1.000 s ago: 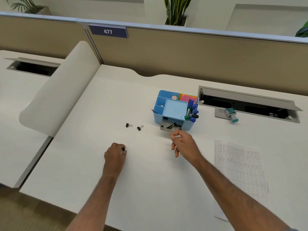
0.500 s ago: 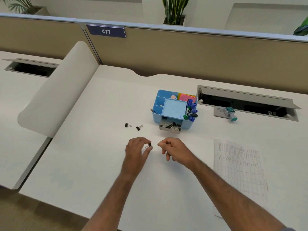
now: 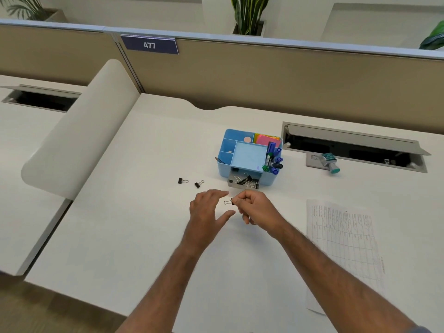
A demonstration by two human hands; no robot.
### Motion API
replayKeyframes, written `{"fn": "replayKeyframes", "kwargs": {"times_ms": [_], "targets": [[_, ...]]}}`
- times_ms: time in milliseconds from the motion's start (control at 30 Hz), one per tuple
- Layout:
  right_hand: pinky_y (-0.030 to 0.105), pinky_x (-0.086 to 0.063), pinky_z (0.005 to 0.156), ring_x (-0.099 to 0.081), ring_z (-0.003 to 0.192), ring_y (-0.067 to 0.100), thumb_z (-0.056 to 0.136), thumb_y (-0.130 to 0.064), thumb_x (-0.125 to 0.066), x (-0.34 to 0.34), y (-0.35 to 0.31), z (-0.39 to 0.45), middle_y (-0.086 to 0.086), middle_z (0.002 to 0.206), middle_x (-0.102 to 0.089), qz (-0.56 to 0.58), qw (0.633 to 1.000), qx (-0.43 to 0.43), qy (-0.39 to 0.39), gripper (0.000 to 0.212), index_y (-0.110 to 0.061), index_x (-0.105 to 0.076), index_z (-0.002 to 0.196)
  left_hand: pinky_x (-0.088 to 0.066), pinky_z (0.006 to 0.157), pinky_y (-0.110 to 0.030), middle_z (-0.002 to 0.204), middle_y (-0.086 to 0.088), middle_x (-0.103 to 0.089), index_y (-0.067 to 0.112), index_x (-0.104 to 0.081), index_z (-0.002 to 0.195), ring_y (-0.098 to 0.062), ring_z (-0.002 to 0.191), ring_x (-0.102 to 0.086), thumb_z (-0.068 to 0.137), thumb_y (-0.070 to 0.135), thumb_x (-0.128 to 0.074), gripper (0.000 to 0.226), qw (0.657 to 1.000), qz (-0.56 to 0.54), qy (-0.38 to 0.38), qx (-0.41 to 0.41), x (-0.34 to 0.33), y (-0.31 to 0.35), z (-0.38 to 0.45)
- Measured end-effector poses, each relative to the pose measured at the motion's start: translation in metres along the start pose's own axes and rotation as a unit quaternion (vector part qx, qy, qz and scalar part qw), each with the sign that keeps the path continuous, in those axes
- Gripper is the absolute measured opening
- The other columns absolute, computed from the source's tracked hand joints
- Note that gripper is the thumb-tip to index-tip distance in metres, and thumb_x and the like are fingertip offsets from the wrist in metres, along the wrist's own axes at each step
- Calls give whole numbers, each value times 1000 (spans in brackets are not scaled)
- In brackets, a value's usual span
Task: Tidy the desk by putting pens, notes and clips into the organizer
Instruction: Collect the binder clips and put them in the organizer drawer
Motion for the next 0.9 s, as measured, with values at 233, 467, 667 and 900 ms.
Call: {"fn": "replayKeyframes", "kwargs": {"times_ms": [233,467,667,900], "targets": [[25,-51,49,-58,50,11,104,-32,-63,38,-18,16,5,75,-68,-52,991,26,125,15,-18,-68,104,-41,98,-36,127,15,-52,34,-57,121,-14,117,-50,91,30,-74,35,997,4,-9,81,-8,-40,-12],[25,-52,46,-60,47,8,105,-22,-61,42,-25,25,12,81,-72,-18,989,45,142,16,-14,-63,119,-37,95,-33,125,15,-49,33,-56,118,-13,113,-51,88,23,-74,36,992,2,2,127,-10,-72,-25],[27,-54,49,-61,56,14,105,-22,-60,36,-8,10,5,77,-69,-22,988,50,141,15,-23,-59,120,-36,95,-33,125,12,-52,30,-59,118,-17,114,-53,91,24,-72,31,985,11,10,171,-12,-94,-20],[24,-50,49,-57,50,2,105,-23,-60,26,4,-4,2,74,-66,-37,993,56,95,8,-20,-60,112,-39,104,-42,128,0,-60,19,-60,129,-27,120,-54,94,28,-70,38,966,-6,25,259,-4,-124,18]]}}
Point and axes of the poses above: each hand's wrist, its own z-axis towards the middle knuckle, its own x-axis out of the back of the hand, y = z × x, the point moved 10 cm from there along z, towards the middle knuckle
